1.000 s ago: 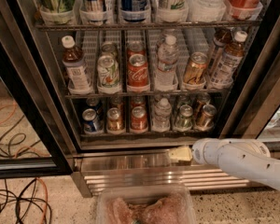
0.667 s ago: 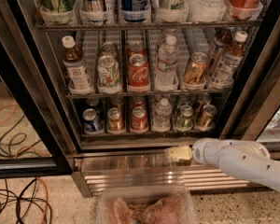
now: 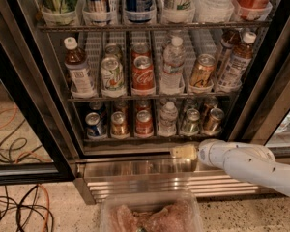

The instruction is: Pick green can from bottom shelf of fridge

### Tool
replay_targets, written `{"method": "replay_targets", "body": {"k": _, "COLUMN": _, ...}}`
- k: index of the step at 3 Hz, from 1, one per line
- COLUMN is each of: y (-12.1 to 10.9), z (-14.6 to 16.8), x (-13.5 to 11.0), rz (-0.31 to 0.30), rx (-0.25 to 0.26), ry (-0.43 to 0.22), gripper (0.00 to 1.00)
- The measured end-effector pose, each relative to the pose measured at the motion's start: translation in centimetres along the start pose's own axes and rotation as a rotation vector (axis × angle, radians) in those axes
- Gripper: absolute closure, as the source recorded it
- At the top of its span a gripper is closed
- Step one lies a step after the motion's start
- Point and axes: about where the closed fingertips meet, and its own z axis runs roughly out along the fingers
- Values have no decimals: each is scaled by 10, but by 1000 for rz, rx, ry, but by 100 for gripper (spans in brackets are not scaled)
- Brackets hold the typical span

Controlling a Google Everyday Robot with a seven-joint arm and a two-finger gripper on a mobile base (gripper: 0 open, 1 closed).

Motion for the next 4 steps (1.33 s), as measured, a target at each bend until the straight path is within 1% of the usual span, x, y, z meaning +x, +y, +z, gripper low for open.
{"method": "replay_targets", "body": {"k": 1, "y": 0, "z": 1, "x": -10, "rz": -12, "rx": 2, "ry": -31, "gripper": 0}}
{"method": "replay_targets", "body": {"k": 2, "y": 0, "z": 1, "x": -10, "rz": -12, "rx": 2, "ry": -32, "gripper": 0}}
{"method": "replay_targets", "body": {"k": 3, "y": -4, "z": 0, "x": -12, "rz": -16, "rx": 17, "ry": -45, "gripper": 0}}
{"method": "replay_targets", "body": {"k": 4, "y": -15, "z": 1, "x": -19, "rz": -16, "rx": 50, "ry": -108, "gripper": 0}}
